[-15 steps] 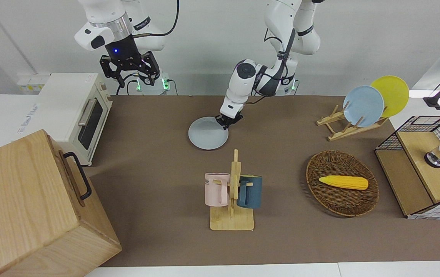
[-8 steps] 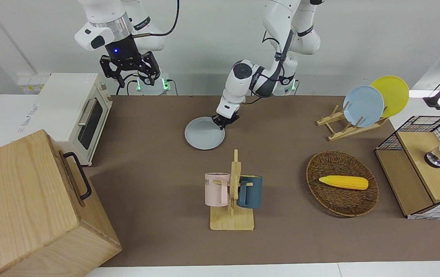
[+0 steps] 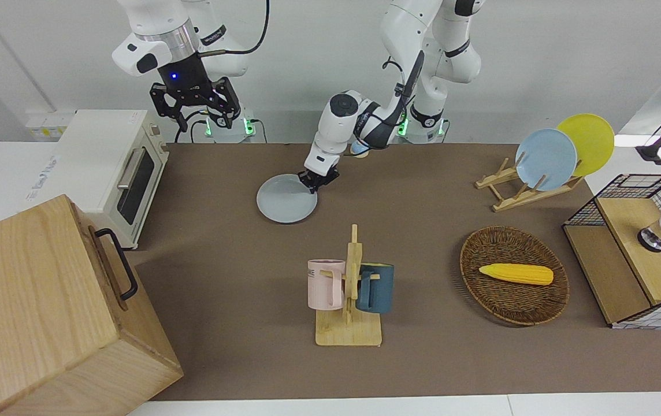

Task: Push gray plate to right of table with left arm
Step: 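Keep pushing the gray plate with the left gripper toward the toaster oven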

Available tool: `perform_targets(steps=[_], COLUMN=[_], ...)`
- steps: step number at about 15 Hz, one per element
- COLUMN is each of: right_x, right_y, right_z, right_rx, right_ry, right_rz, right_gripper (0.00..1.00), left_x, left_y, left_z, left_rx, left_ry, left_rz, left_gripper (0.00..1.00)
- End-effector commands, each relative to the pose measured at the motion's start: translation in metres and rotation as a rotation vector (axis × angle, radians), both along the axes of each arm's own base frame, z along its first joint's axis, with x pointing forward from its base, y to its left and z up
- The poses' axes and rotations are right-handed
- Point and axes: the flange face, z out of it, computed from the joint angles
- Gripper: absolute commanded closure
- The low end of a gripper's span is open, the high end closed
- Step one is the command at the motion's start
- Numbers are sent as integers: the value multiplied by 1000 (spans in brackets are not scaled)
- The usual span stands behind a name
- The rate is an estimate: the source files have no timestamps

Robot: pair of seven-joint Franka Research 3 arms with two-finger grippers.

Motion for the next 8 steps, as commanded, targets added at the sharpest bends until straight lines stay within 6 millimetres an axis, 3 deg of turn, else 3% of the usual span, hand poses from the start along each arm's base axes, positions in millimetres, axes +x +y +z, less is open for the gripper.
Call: perform_targets(steps=[1, 3, 4, 6, 8], right_x=[1, 1, 1, 1, 1], right_y=[0, 0, 0, 0, 0], right_z=[3, 3, 3, 3, 3], right_rx=[18, 18, 18, 18, 18], right_ry=[0, 0, 0, 0, 0], right_rz=[-2, -2, -2, -2, -2], right_gripper=[5, 5, 5, 5, 5], left_x=[-10, -9, -10, -12, -13], left_y=[-23, -24, -24, -22, -19], left_z=[-22, -21, -22, -23, -20], left_rx=[-6, -2, 6, 24, 55], left_ry=[15, 13, 14, 23, 54], left_rz=[13, 3, -6, -20, -31], left_gripper=[1000, 1000, 918, 513, 297])
